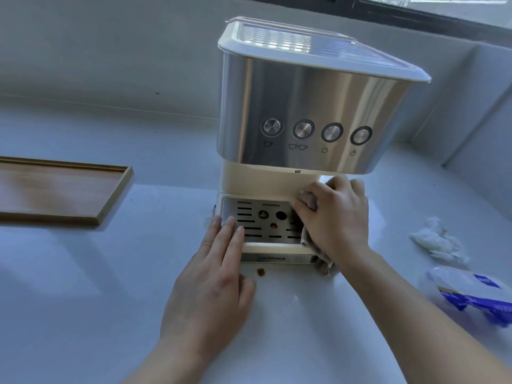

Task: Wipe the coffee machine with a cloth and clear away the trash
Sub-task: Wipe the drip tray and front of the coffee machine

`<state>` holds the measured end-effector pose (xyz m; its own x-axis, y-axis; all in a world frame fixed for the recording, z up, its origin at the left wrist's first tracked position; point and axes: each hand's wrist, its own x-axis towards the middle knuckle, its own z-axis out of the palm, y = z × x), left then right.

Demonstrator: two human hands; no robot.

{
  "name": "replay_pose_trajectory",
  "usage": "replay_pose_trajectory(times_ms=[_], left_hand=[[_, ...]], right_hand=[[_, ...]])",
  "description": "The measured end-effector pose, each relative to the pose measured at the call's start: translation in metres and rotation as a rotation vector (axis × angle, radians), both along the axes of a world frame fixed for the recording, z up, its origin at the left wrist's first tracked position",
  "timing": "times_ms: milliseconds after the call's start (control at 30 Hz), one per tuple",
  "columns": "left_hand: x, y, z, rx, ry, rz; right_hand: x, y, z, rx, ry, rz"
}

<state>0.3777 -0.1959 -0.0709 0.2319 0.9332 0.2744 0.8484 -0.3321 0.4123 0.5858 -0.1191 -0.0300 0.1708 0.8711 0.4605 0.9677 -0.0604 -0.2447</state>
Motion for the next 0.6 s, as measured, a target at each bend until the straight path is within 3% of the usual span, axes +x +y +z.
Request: replay_pose_trajectory(times_ms=[133,233,333,533,600], left_hand=[[0.001,0.0,0.001,-0.01,0.005,-0.011],[0.002,0.0,0.002,-0.002,0.002,-0.004],[0.001,0.0,0.004,-0.007,-0.001,-0.01],[0.002,0.001,0.0,0.014,-0.014,-0.022],[0.003,0.001,0.0,0.033,-0.022,-0.017]], right_hand=[[0.003,-0.016,-0.011,0.023,0.181,0.069],[-0.024,-0.019,-0.013,0.113,0.146,0.244],[-0.036,-0.016,-0.007,0.011,0.12,0.453],[-0.002,-0.027,-0.008,0.048,0.225,0.306],[-0.022,-0.022,-0.005,-0.015,0.072,0.4]])
